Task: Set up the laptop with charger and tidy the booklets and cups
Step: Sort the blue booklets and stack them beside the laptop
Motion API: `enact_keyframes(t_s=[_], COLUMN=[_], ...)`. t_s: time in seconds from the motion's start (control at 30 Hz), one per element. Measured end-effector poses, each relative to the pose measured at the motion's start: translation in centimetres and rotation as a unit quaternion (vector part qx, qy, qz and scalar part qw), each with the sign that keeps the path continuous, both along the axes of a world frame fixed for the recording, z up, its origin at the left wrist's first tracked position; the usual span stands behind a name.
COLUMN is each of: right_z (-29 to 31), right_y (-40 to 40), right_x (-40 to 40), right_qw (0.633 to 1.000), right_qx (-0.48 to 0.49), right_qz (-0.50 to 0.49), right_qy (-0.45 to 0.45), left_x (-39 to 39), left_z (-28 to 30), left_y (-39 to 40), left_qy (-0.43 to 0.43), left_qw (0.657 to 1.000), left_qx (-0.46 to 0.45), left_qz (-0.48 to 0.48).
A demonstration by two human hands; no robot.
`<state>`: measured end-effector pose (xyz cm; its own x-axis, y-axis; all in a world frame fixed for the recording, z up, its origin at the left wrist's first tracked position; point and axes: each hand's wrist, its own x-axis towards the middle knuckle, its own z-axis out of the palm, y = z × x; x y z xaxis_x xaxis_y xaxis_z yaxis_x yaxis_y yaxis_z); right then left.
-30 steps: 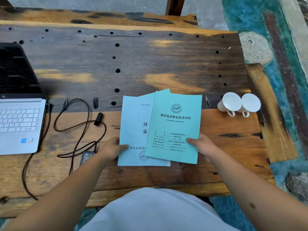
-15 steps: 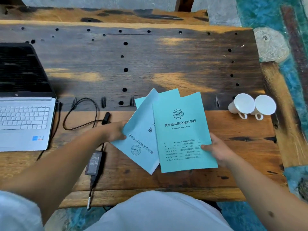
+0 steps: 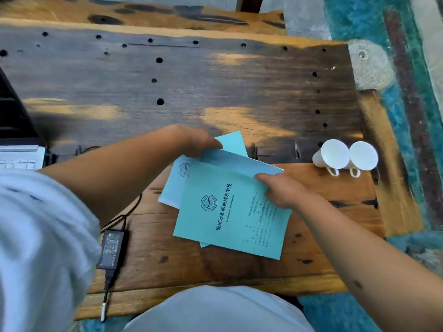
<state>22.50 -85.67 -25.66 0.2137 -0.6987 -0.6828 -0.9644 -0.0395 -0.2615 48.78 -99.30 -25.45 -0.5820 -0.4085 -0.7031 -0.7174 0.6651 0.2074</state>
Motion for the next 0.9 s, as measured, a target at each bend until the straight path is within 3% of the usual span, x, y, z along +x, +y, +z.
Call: enact_keyframes(t_s=[0.1, 0.17, 0.23, 0.33, 0.4, 0.5, 0.57, 0.63, 0.7, 0.73, 0.9], right_z=[-1.0, -1.8, -2.5, -3.5, -4.3, -5.5, -5.7, -5.5, -5.4, -5.3, -4.9], right_y=[-1.4, -2.3, -3.3, -4.3, -4.4, -3.7, -3.1, -2.4, -1.6, -1.1, 1.6], right_x=[1.0, 1.2, 1.1, 0.7, 0.5, 0.5, 0.6, 0.5, 0.2, 0.0, -1.1], right_qw=[0.999, 0.999, 0.999, 0.998, 0.998, 0.997, 0.995, 0.994, 0.991, 0.988, 0.973], right_qx=[-0.025, -0.025, -0.031, -0.046, -0.019, -0.023, -0.041, -0.035, -0.024, -0.024, 0.016], right_qz=[0.012, 0.023, 0.027, 0.013, -0.029, -0.059, -0.062, -0.074, -0.101, -0.121, -0.227], right_qy=[0.035, 0.033, 0.023, 0.049, 0.052, 0.054, 0.064, 0.073, 0.084, 0.088, 0.026], left_x=[-0.8, 0.7, 3.0, 5.7, 6.6, 6.2, 4.9, 3.6, 3.0, 2.9, 4.1], left_z=[-0.7, -1.2, -1.7, -2.8, -3.5, -4.2, -4.7, -5.2, -5.5, -5.7, -6.1], left_y=[0.6, 2.3, 5.4, 12.1, 17.1, 23.0, 24.0, 23.2, 21.9, 21.3, 18.6], left_qy=[0.075, 0.144, 0.18, 0.219, 0.192, 0.154, 0.24, 0.274, 0.269, 0.262, 0.184], left_qw=[0.991, 0.97, 0.936, 0.836, 0.779, 0.719, 0.645, 0.597, 0.591, 0.604, 0.737], left_qx=[-0.021, -0.053, -0.026, 0.022, 0.036, 0.103, 0.127, 0.091, 0.053, 0.041, 0.009], left_qz=[0.105, 0.187, 0.303, 0.503, 0.595, 0.669, 0.714, 0.749, 0.759, 0.752, 0.651])
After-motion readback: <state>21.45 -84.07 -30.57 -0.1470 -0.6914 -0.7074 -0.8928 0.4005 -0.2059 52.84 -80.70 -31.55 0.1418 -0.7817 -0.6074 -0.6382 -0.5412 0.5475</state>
